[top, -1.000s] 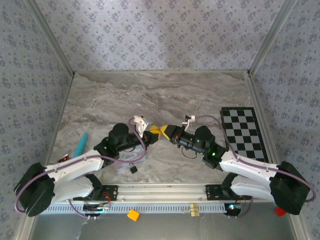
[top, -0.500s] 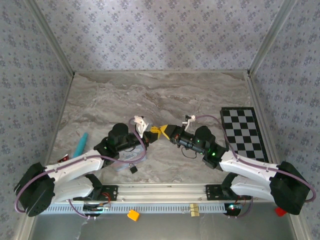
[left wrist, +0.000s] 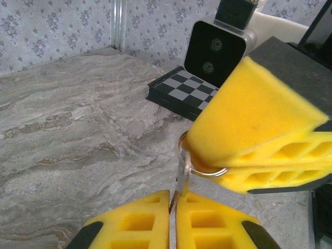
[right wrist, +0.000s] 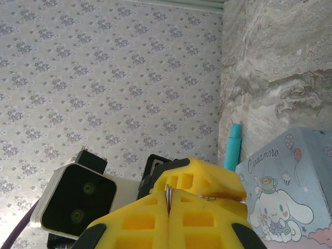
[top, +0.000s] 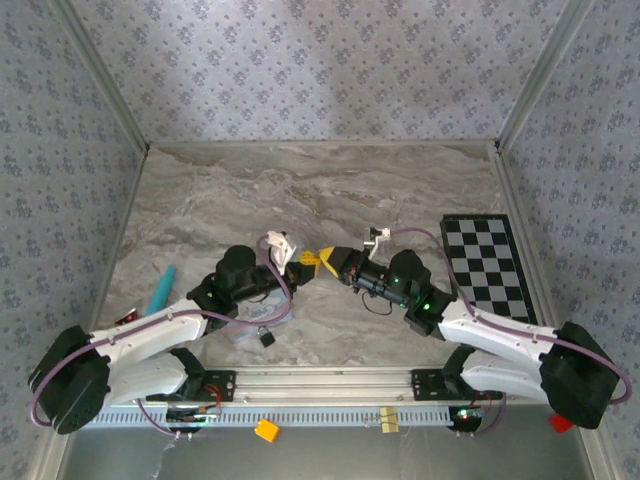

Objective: Unlock the padlock with the key

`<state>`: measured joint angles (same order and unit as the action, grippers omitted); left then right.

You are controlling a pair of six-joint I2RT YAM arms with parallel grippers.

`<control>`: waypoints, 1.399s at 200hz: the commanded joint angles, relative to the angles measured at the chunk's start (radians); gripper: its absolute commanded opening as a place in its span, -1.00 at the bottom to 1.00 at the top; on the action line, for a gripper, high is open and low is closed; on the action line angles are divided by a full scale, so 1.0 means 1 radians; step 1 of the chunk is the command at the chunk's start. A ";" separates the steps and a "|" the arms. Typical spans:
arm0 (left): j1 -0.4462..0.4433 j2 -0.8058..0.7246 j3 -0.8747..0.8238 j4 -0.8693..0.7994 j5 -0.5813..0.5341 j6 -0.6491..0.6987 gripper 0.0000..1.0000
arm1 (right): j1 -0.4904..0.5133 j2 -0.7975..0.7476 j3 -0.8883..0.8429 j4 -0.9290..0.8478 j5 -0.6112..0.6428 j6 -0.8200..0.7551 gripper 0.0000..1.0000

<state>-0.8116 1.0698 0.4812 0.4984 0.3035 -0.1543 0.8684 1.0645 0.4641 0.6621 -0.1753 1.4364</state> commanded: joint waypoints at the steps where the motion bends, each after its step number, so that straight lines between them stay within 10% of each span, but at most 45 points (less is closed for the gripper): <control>1: 0.015 -0.005 0.003 0.020 0.005 0.012 -0.89 | 0.007 0.010 0.035 0.044 -0.018 0.014 -1.00; 94: 0.027 -0.021 0.034 -0.110 -0.020 0.036 -1.00 | -0.051 -0.074 0.012 -0.107 -0.005 -0.056 -1.00; 136: 0.031 -0.019 0.132 -0.371 -0.050 0.107 -1.00 | -0.135 -0.195 0.078 -0.431 -0.023 -0.360 -0.23; 173: 0.031 -0.013 0.166 -0.443 -0.001 0.130 -1.00 | -0.192 -0.199 0.082 -0.419 -0.150 -0.475 -0.12; 228: 0.015 0.043 0.293 -0.677 0.026 0.197 -1.00 | -0.193 -0.328 0.043 -0.629 -0.195 -1.262 0.29; 280: -0.019 0.088 0.351 -0.773 0.120 0.254 -1.00 | -0.225 -0.305 -0.051 -0.444 -0.517 -1.350 0.38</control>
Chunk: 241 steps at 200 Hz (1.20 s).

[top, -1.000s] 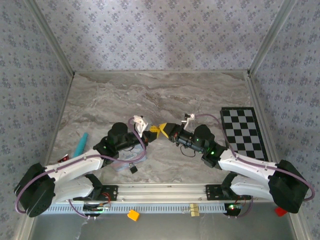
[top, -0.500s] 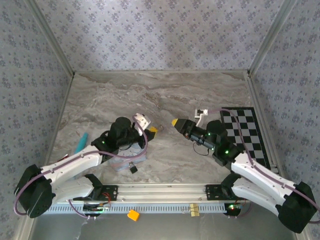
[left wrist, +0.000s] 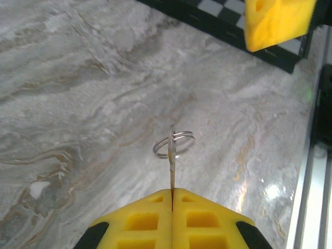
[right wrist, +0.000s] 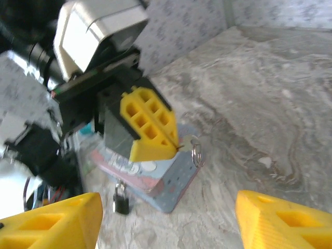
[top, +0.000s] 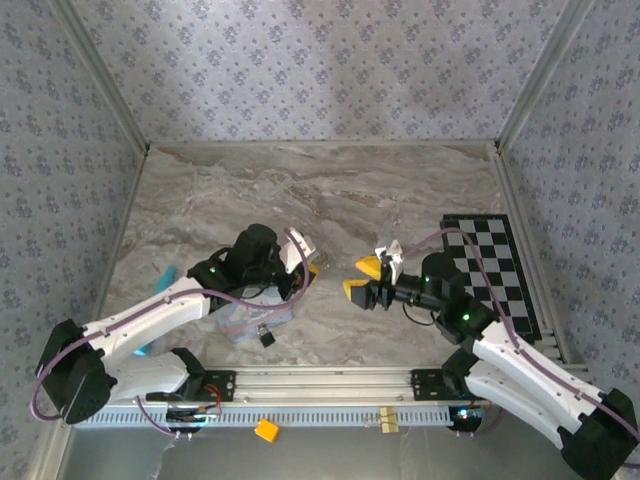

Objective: Unlock the padlock with the key

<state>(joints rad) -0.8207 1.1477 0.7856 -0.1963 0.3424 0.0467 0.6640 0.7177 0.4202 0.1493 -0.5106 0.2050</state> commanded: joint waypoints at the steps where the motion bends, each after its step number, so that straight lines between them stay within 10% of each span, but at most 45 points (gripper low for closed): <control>1: -0.011 0.011 0.047 -0.078 0.084 0.054 -1.00 | -0.021 0.046 -0.005 0.068 -0.184 -0.119 0.38; 106: -0.059 0.042 0.092 -0.163 0.227 0.096 -1.00 | -0.022 0.250 0.122 -0.096 -0.409 -0.168 0.10; 241: -0.069 0.074 0.099 -0.180 0.254 0.107 -1.00 | -0.007 0.281 0.154 -0.148 -0.353 -0.214 -0.30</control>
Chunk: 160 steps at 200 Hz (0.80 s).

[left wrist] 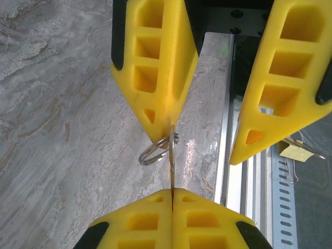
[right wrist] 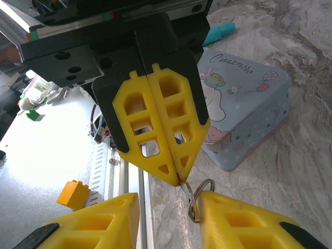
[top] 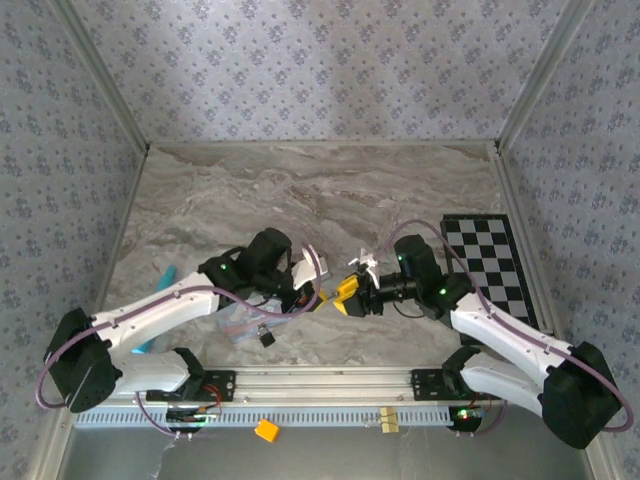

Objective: Unlock the padlock with the key

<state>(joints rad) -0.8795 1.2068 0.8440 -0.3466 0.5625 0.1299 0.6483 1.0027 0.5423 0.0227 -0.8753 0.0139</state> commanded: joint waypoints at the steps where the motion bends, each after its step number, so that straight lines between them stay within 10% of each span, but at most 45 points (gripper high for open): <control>1: -0.010 0.015 0.041 -0.030 0.034 0.025 -1.00 | 0.008 -0.004 0.031 -0.021 0.012 -0.023 -0.30; 56: -0.011 0.018 0.046 -0.035 0.029 0.027 -1.00 | 0.016 -0.013 0.039 -0.065 0.076 -0.054 -0.42; 160: -0.011 0.023 0.047 -0.042 0.026 0.027 -1.00 | 0.043 -0.047 0.029 -0.022 0.061 -0.047 -0.06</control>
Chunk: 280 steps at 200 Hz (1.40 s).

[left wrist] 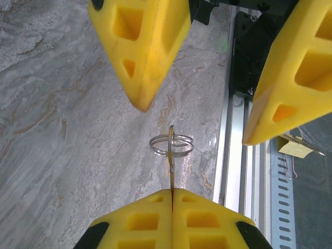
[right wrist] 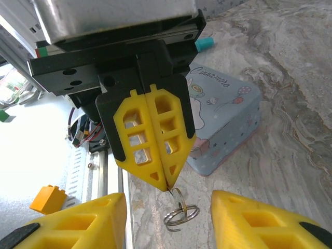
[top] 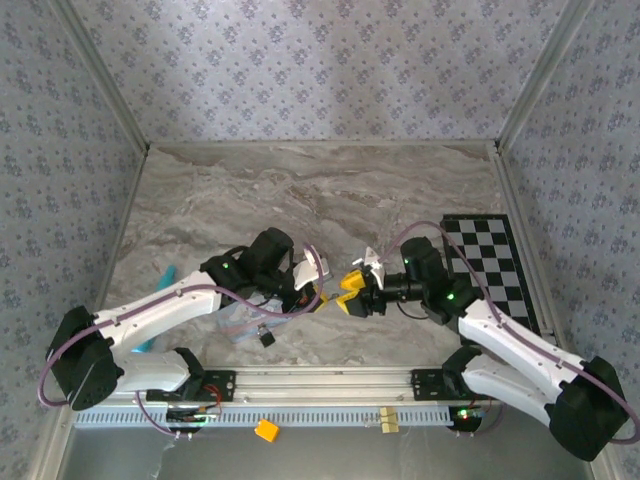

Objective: Unlock the padlock with the key

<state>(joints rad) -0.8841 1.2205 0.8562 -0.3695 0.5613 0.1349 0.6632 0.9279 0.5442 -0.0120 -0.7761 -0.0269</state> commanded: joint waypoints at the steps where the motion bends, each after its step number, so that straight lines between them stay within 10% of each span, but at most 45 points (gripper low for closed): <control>1: -0.006 0.010 0.034 -0.019 0.028 0.023 -1.00 | 0.030 0.029 0.027 0.013 -0.038 -0.006 -0.06; 192: -0.009 -0.011 0.024 -0.016 0.000 0.026 -1.00 | 0.032 0.045 0.025 -0.055 -0.008 -0.051 -0.79; 280: -0.010 -0.026 0.019 -0.009 -0.015 0.026 -1.00 | 0.049 0.068 0.026 -0.072 -0.002 -0.067 -0.65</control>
<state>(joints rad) -0.8925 1.2247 0.8566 -0.3916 0.5610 0.1425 0.6994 0.9932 0.5598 -0.0502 -0.7620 -0.0727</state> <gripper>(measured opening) 0.054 0.177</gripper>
